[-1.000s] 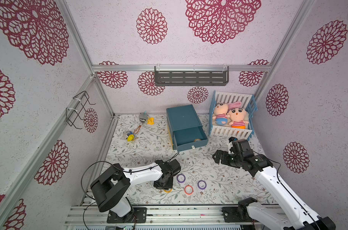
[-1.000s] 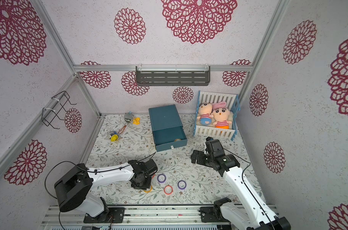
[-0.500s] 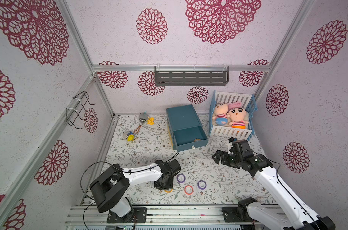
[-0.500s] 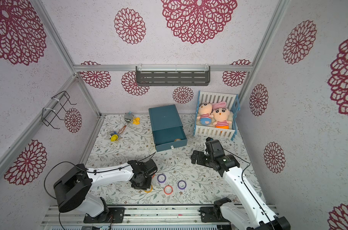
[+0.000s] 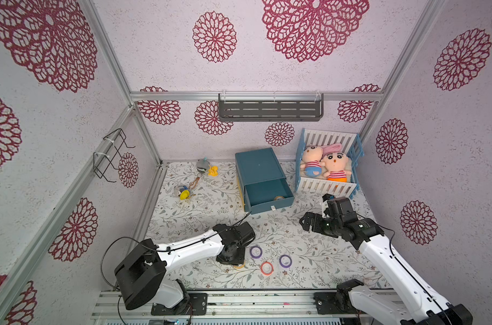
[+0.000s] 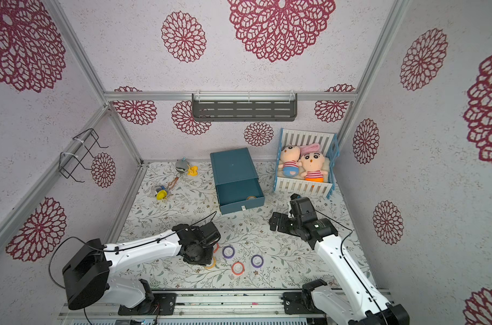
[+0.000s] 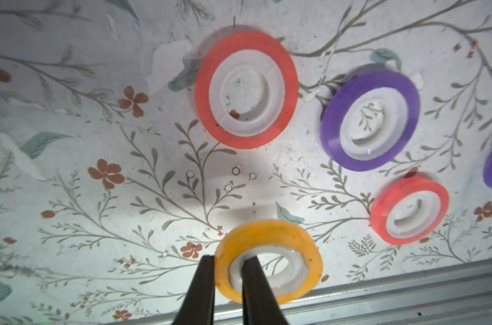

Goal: Place the transparent tape into the drawer according to color
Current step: Place the tape in the drawer.

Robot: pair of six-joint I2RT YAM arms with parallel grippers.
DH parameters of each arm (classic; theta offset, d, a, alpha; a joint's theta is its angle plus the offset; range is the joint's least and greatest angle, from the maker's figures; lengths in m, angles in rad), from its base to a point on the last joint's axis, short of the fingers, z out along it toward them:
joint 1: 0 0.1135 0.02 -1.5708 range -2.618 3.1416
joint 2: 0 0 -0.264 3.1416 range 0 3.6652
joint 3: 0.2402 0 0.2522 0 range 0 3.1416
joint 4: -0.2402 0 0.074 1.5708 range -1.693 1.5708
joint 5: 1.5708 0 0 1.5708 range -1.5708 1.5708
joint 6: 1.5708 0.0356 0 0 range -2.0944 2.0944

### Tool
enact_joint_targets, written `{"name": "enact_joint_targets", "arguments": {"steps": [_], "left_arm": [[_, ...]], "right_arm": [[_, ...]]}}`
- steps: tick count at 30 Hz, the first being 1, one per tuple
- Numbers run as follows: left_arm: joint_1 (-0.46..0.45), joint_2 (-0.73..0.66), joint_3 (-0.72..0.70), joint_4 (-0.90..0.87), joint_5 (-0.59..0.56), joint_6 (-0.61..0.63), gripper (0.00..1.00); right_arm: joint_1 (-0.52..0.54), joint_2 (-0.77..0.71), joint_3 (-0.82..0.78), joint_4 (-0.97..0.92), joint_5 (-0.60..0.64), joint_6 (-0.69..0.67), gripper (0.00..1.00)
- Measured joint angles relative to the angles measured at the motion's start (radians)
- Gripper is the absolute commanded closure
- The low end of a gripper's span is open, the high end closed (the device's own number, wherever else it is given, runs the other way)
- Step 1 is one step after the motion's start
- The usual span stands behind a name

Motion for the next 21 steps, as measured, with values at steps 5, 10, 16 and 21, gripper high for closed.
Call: {"name": "enact_joint_targets", "arguments": {"steps": [5, 10, 16, 21], "left_arm": [[0.032, -0.068, 0.036, -0.073, -0.035, 0.016, 1.00], [0.066, -0.134, 0.120, -0.151, -0.076, 0.034, 1.00], [0.092, -0.152, 0.262, -0.223, -0.114, 0.073, 1.00], [0.112, -0.123, 0.399, -0.269, -0.142, 0.116, 1.00]], "right_arm": [[0.000, 0.000, -0.013, 0.017, -0.012, 0.000, 0.01], [0.000, 0.000, -0.026, 0.019, -0.013, 0.000, 0.01], [0.000, 0.000, -0.027, 0.019, -0.014, 0.000, 0.01], [0.000, 0.000, -0.027, 0.019, -0.016, 0.000, 0.01]]}}
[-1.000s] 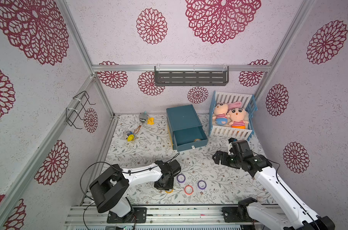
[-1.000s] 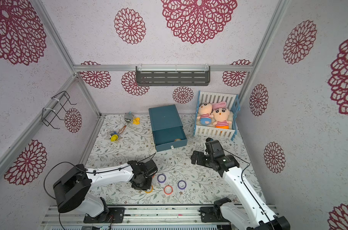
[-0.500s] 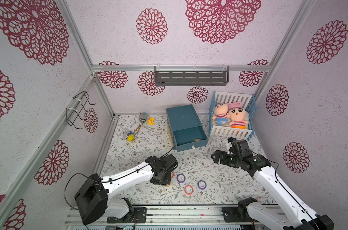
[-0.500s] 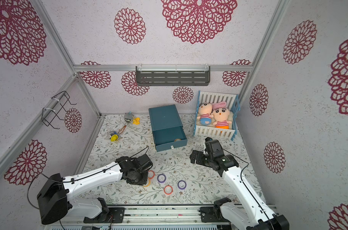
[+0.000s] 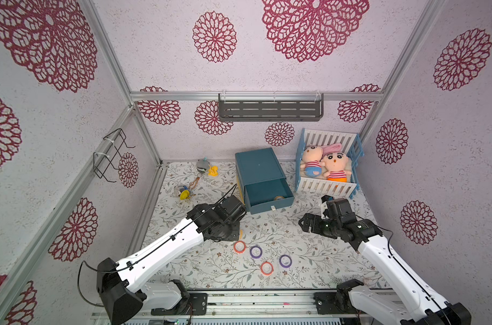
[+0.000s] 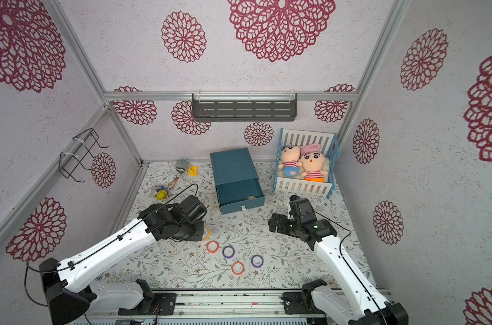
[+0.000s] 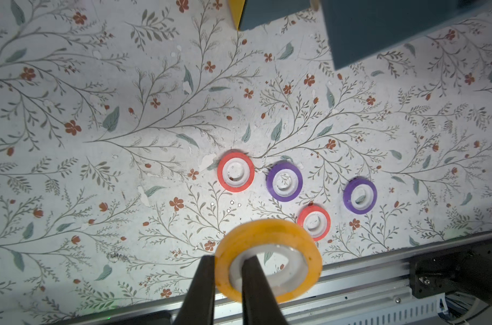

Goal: Place the transparent tape into the drawer according to color
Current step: Place the tape in the drawer.

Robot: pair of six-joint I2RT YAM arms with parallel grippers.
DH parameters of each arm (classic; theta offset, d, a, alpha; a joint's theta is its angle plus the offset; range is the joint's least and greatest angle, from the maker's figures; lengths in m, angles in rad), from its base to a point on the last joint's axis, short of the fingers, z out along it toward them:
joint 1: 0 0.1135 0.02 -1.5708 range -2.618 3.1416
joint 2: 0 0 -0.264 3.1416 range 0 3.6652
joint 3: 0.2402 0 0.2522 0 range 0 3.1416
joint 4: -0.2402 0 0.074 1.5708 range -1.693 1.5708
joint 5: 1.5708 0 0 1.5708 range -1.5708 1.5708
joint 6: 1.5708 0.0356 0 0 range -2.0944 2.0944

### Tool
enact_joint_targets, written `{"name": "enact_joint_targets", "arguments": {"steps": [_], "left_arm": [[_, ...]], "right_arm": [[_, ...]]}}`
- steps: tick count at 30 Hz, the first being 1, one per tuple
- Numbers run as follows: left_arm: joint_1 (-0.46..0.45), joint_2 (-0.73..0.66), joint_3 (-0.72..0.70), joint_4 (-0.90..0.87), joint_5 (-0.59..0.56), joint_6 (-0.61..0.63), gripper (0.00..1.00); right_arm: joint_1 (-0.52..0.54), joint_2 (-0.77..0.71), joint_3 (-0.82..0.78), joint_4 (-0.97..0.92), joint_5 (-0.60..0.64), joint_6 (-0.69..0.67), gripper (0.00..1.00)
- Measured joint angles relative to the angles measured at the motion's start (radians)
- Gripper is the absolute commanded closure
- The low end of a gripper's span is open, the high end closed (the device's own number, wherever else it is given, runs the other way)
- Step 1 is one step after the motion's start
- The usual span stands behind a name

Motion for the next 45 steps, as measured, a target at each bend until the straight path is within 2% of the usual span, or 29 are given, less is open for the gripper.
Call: {"name": "enact_joint_targets", "arguments": {"steps": [9, 20, 25, 31, 40, 45], "left_arm": [[0.040, 0.102, 0.264, -0.028, -0.048, 0.093, 1.00], [0.059, 0.354, 0.576, -0.007, -0.053, 0.209, 1.00], [0.069, 0.447, 0.652, 0.010, -0.041, 0.243, 1.00], [0.073, 0.503, 0.668, 0.034, -0.030, 0.274, 0.99], [0.074, 0.523, 0.661, 0.072, -0.016, 0.292, 0.46], [0.076, 0.523, 0.659, 0.087, -0.019, 0.294, 0.25]], "right_arm": [[0.000, -0.005, -0.001, 0.002, -0.003, 0.000, 0.01], [0.000, -0.009, -0.010, 0.022, -0.016, 0.000, 0.01], [0.000, -0.014, -0.023, 0.021, -0.020, 0.001, 0.01], [0.000, -0.023, -0.023, 0.022, -0.020, 0.001, 0.01], [0.000, -0.023, -0.023, 0.027, -0.023, 0.008, 0.01], [0.000, -0.023, -0.023, 0.048, -0.030, 0.008, 0.01]]}}
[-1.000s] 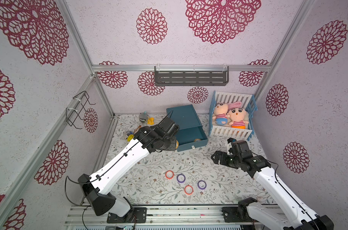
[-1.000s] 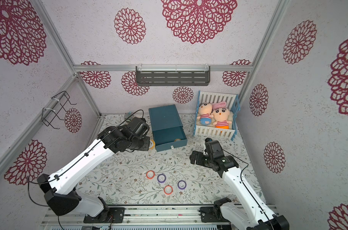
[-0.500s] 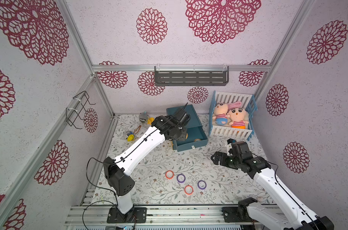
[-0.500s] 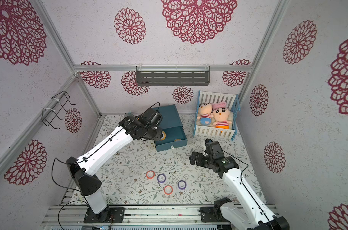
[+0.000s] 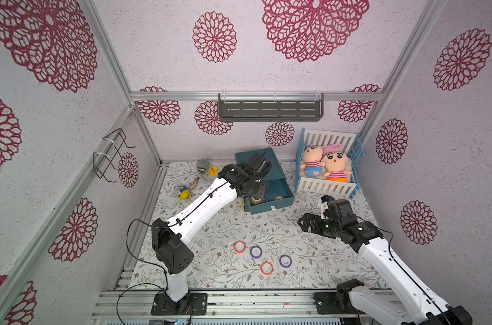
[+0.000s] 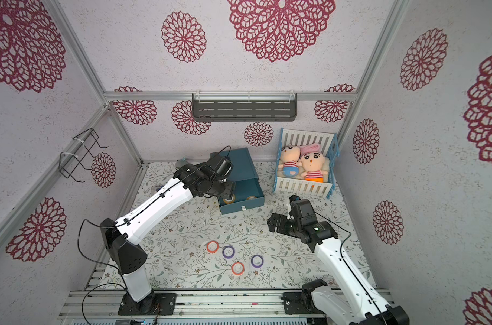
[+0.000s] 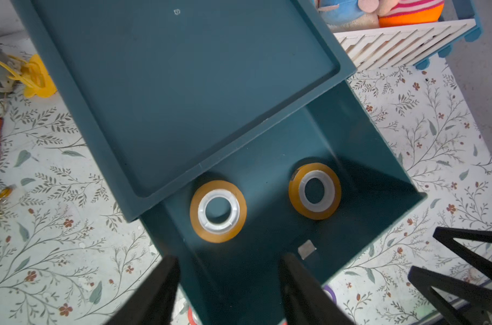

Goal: Place the transparent tape into the drawer according to color
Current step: Place the tape in the drawer.

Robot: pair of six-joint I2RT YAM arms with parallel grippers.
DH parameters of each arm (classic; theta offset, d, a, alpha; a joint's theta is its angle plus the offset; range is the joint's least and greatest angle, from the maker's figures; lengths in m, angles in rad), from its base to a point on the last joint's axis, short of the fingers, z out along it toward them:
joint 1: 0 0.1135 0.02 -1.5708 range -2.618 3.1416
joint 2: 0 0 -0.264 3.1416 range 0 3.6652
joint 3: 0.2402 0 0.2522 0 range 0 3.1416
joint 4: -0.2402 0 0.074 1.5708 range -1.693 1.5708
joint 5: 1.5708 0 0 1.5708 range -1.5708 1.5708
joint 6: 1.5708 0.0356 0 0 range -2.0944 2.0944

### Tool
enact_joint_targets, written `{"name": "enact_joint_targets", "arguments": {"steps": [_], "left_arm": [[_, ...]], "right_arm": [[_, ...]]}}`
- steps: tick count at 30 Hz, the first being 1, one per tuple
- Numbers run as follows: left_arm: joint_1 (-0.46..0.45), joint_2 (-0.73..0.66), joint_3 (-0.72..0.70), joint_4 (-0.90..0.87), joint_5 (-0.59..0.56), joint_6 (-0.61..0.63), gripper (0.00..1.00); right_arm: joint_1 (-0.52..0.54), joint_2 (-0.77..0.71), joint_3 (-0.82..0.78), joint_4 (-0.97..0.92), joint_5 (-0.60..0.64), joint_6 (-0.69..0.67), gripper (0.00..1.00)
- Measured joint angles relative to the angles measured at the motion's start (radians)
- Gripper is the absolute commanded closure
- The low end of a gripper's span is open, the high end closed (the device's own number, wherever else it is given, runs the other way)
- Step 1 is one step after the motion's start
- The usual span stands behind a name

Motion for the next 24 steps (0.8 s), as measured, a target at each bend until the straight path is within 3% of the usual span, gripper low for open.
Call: {"name": "enact_joint_targets", "arguments": {"steps": [7, 15, 24], "left_arm": [[0.007, -0.043, 0.000, 0.006, 0.004, 0.004, 0.01], [0.117, -0.163, 0.000, 0.024, 0.027, 0.011, 0.03], [0.241, -0.129, -0.043, 0.080, 0.139, 0.008, 0.02]], "right_arm": [[0.078, 0.024, 0.018, 0.024, 0.005, 0.002, 0.01], [0.230, 0.088, 0.101, 0.107, 0.050, 0.024, 0.01], [0.333, 0.171, 0.154, 0.206, 0.134, 0.037, 0.01]]}}
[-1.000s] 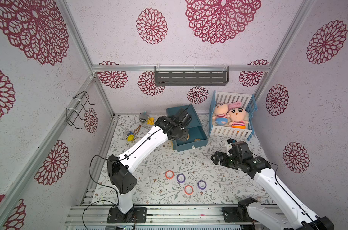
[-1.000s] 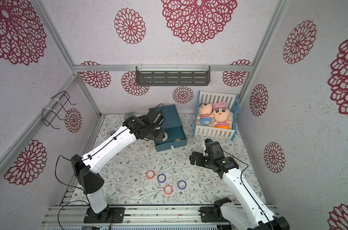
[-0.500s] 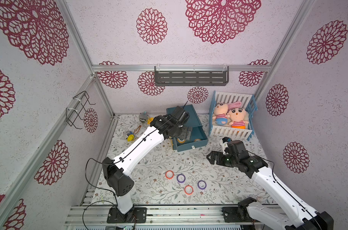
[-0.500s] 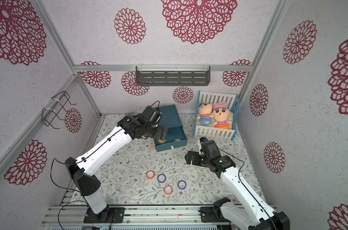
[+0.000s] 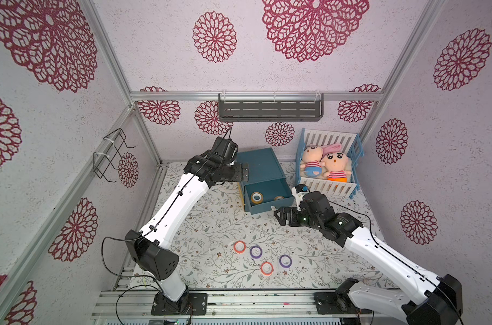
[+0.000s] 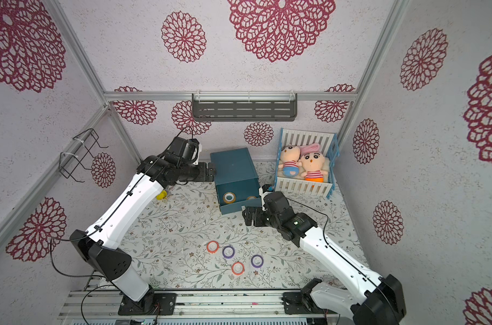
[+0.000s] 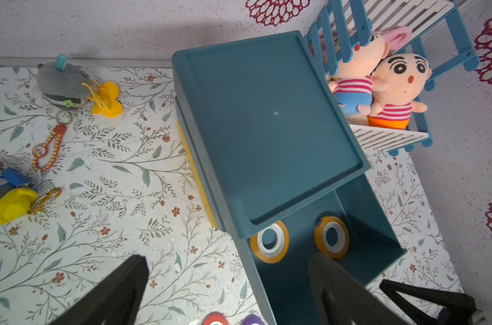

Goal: Place the transparent tape into the drawer according to color
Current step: Place the tape in the drawer, then close the drawer in the storage box.

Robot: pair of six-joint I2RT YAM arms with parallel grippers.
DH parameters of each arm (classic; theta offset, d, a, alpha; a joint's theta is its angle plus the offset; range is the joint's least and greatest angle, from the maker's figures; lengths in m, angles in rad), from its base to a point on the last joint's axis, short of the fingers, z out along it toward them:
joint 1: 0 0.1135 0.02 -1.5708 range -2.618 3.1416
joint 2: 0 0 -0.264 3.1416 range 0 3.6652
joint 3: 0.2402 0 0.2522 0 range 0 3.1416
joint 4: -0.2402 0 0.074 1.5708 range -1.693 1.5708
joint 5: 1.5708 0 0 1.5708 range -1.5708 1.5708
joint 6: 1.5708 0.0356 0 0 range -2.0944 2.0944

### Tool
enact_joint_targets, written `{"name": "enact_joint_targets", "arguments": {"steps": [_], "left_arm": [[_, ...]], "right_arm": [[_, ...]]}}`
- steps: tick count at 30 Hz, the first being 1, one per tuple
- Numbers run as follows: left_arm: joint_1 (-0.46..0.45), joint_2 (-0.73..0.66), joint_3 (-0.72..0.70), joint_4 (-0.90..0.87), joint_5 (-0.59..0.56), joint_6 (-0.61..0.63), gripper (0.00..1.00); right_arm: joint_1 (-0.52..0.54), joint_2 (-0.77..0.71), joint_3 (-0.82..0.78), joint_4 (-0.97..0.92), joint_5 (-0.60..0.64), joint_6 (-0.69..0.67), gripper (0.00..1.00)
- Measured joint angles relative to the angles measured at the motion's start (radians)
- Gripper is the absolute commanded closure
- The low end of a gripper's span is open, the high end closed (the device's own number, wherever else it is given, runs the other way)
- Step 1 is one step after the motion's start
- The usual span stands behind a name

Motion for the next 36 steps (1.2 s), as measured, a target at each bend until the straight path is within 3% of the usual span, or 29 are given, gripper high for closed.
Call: {"name": "enact_joint_targets", "arguments": {"steps": [4, 16, 31, 36], "left_arm": [[0.017, 0.034, -0.015, 0.026, 0.034, -0.002, 0.01], [0.060, 0.122, -0.061, 0.134, 0.102, -0.042, 0.26], [0.071, 0.146, -0.098, 0.201, 0.137, -0.077, 0.47], [0.072, 0.155, -0.098, 0.216, 0.153, -0.081, 0.50]], "right_arm": [[0.024, 0.024, 0.018, 0.028, 0.030, 0.005, 0.01], [0.064, 0.036, 0.022, 0.078, 0.087, 0.016, 0.01], [0.097, 0.036, -0.001, 0.113, 0.121, 0.025, 0.01], [0.101, 0.037, -0.018, 0.132, 0.146, 0.024, 0.01]]}}
